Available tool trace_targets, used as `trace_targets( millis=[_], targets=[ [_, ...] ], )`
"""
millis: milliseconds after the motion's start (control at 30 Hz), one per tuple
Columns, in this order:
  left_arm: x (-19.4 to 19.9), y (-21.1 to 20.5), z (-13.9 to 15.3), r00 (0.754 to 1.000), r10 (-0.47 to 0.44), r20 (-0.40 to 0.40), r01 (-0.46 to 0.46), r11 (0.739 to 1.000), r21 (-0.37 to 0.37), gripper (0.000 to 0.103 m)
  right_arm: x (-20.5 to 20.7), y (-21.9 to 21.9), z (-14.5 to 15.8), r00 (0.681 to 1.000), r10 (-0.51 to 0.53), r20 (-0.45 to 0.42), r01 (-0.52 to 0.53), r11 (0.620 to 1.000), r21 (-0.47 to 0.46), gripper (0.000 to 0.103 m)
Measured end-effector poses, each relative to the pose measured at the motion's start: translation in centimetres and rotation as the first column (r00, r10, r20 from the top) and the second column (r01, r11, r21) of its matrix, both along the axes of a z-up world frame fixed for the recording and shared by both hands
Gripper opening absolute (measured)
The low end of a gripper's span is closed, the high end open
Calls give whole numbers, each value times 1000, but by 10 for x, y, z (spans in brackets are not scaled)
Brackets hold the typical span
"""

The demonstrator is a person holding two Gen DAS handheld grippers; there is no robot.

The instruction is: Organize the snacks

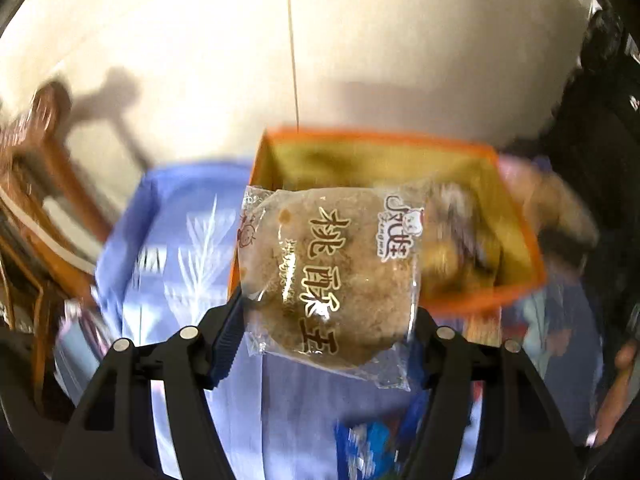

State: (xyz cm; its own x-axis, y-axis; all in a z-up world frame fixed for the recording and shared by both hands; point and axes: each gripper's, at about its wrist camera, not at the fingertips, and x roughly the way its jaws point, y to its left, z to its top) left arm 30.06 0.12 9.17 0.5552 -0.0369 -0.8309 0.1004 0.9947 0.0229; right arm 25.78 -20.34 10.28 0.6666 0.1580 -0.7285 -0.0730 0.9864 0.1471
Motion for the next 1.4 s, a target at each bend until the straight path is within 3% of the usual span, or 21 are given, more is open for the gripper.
trace_targets(
  millis=[100, 133, 200, 267, 467, 600, 900, 1200, 1400],
  targets=[
    [46, -12, -17, 999, 14, -31, -15, 999, -46, 71, 22, 4, -5, 1000, -16, -11, 16, 1000, -11, 60],
    [54, -15, -24, 999, 26, -41, -28, 999, -34, 80, 29, 5, -8, 999, -35, -15, 34, 998, -53, 72],
    [60, -16, -35, 997, 59, -51, -59, 998, 7, 87, 30, 5, -8, 998, -66, 0, 65, 991, -121, 74],
    [52, -13, -35, 997, 58, -42, -60, 998, -32, 93, 21, 5, -3, 997, -58, 42, 63, 986, -152, 77],
    [20, -13, -19, 999, 46, 2, -46, 998, -49, 95, -14, 8, 13, 988, -59, 144, 95, 962, -256, 78],
    [-14, -20, -8, 1000, 22, -7, -22, 999, -43, 96, -38, 14, 26, 985, -66, 161, 116, 939, -324, 78],
    [-85, -27, -8, 997, -47, -55, 45, 999, -28, 97, -89, 17, 54, 982, -109, 157, 159, 922, -352, 80],
    [-123, -26, -22, 994, -49, -99, 48, 999, -11, 97, -125, 18, 63, 980, -114, 165, 166, 923, -348, 80],
    [-140, -29, -13, 995, -62, -79, 61, 998, -13, 97, -140, 17, 64, 980, -114, 164, 164, 926, -340, 80]
  ],
)
